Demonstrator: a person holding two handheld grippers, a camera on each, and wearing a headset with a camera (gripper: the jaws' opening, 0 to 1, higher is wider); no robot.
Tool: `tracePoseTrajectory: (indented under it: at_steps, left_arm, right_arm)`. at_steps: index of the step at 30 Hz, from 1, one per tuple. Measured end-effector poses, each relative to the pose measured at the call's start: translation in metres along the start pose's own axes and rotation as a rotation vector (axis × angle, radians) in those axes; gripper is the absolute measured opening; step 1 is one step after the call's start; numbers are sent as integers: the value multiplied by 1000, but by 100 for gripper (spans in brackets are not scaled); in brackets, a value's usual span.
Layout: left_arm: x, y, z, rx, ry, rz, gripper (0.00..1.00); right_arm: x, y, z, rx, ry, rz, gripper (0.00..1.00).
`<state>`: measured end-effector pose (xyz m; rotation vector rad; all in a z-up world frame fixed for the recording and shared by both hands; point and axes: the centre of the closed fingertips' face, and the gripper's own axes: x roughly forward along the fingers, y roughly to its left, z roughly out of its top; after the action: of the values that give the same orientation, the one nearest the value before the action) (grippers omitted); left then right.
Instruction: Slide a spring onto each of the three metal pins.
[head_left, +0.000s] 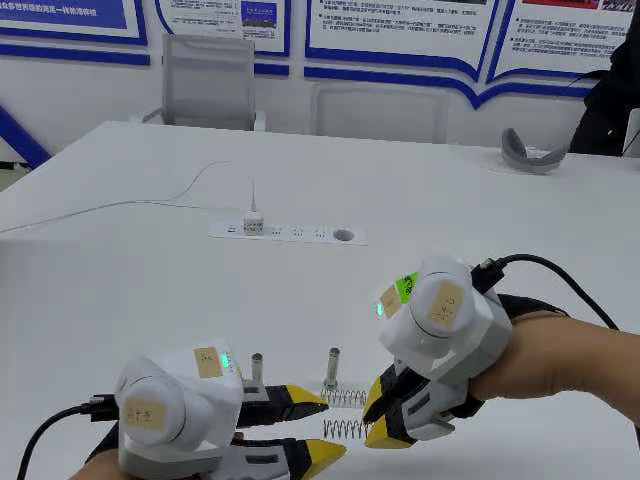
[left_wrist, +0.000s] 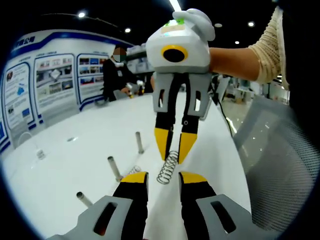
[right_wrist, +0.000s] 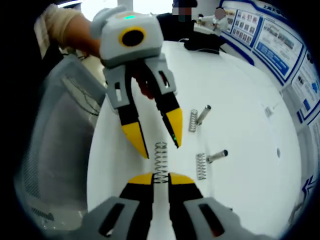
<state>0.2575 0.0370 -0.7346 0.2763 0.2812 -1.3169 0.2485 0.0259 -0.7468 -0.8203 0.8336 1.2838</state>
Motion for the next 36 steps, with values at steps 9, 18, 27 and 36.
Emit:
tracePoseTrajectory:
  at_steps: [9, 18, 27, 36]
  left_arm:
    - [1, -7, -1, 14, 3, -27, 14]
    - [2, -8, -2, 31, 10, -32, 13]
    - [3, -8, -2, 41, 11, -29, 12]
    - [4, -12, -2, 48, 9, -35, 11]
  right_arm:
    - [-1, 4, 4, -33, 1, 15, 12]
    - [-9, 5, 10, -45, -2, 15, 12]
    - [-20, 6, 30, -46, -47, 7, 12]
    - [-22, 9, 43, -64, -70, -2, 12]
